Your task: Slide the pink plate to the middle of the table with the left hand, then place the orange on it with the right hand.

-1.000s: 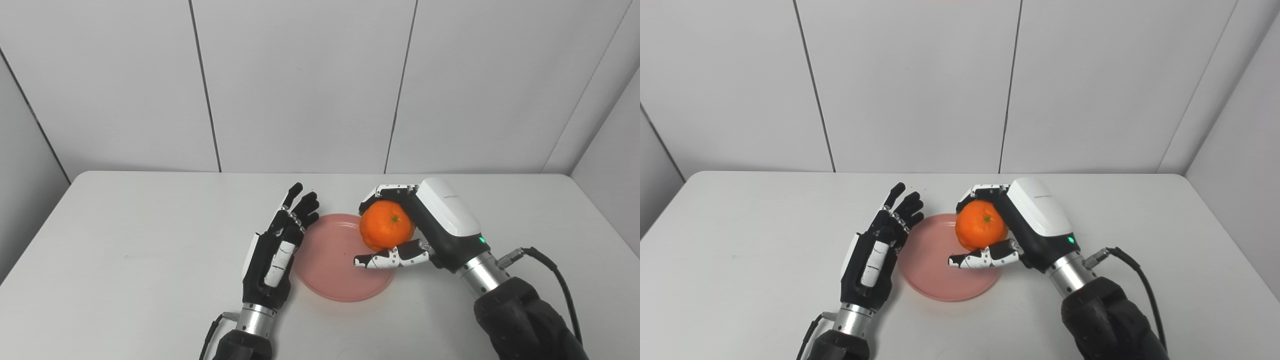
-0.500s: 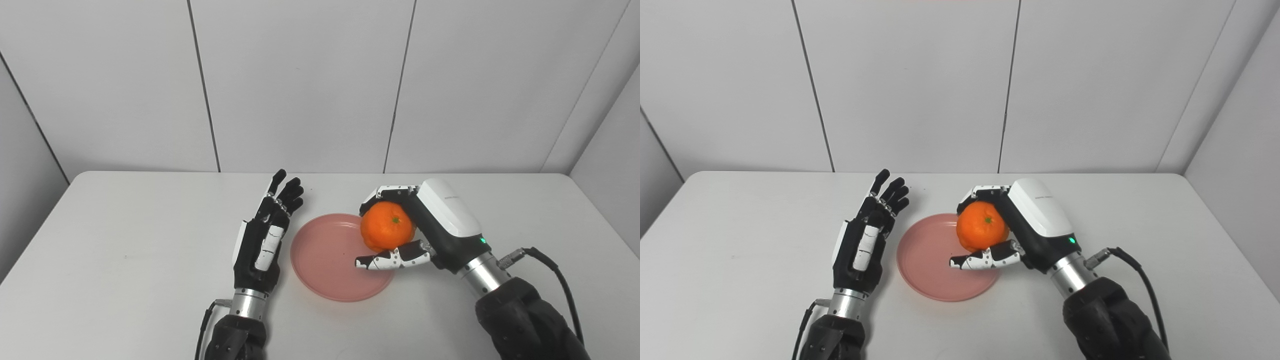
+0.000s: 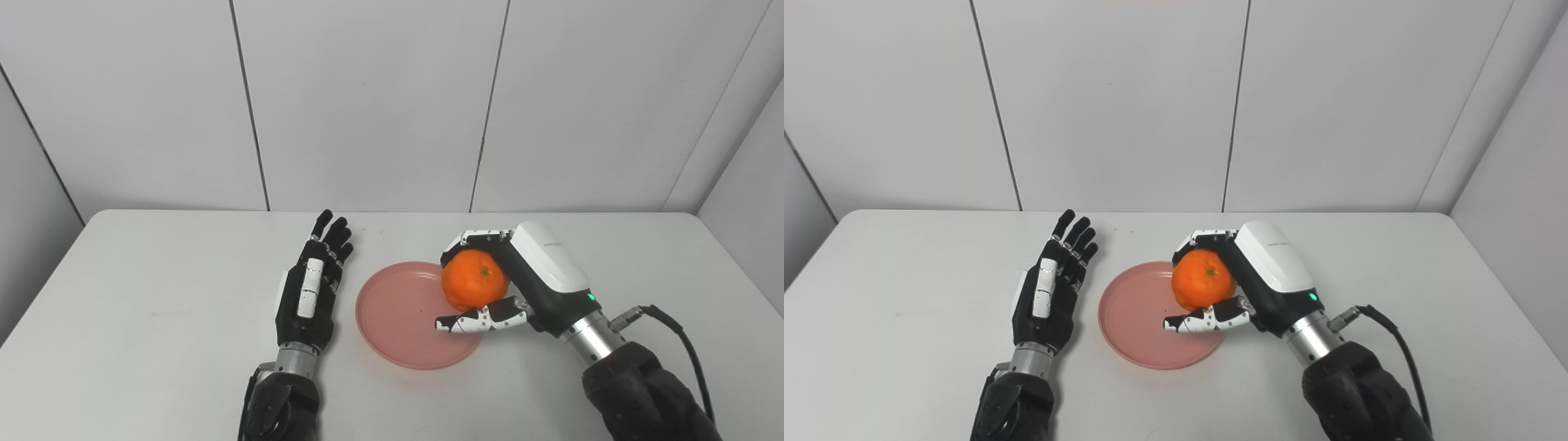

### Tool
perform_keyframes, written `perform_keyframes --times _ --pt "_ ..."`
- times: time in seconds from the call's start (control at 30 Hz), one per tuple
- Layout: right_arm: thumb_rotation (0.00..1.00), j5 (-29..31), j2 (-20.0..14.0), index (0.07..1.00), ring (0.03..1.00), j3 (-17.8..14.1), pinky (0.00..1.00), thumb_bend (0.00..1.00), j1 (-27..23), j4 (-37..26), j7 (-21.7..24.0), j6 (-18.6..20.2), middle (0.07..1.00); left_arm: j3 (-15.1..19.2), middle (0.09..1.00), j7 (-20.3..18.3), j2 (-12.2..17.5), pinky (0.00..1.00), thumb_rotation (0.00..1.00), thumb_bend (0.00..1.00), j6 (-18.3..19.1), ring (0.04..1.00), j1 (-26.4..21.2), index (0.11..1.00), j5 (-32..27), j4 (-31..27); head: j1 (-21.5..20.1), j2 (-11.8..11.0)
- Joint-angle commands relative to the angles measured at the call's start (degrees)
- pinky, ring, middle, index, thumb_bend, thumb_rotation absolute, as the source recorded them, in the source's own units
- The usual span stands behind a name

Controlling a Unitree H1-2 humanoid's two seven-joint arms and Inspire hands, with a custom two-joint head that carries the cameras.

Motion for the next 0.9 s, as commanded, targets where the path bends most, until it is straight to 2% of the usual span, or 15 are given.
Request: perform_keyframes --times 0.0,0.2,0.5,0.7,0.87 --pt "0.15 -0.07 -0.34 0.476 0.209 -0.33 0.16 0.50 -1.44 -0.74 -0.42 -2.48 0.299 0.53 0.931 -1.49 1.12 0.99 0.75 0.89 3.31 0.966 4.33 0.934 -1.30 2.60 0.08 0.05" --pt "0.16 -0.77 -0.09 0.479 0.238 0.94 0.18 0.50 -2.52 1.24 0.15 -2.76 0.326 1.65 0.930 -1.38 0.29 1.00 0.77 0.88 7.73 0.972 4.52 0.949 -3.88 1.26 -0.02 0.10" --pt "0.16 -2.46 1.61 0.479 0.243 3.06 0.18 0.50 -4.58 5.68 -0.19 -2.61 0.328 1.75 0.932 -1.40 -0.33 1.00 0.76 0.87 8.29 0.970 4.92 0.947 -3.93 0.74 -0.49 0.16" --pt "0.16 -4.44 2.44 0.474 0.220 4.79 0.16 0.50 -7.42 12.01 -1.87 -5.00 0.305 2.17 0.915 0.24 -1.47 0.98 0.73 0.86 6.98 0.957 5.16 0.939 -2.99 0.67 -0.29 0.31" --pt "0.16 -4.85 3.14 0.474 0.212 5.93 0.15 0.50 -9.10 16.03 -2.63 -6.41 0.297 1.53 0.875 4.54 -2.04 0.99 0.70 0.88 0.58 0.922 5.17 0.910 3.18 1.78 -0.30 0.45"
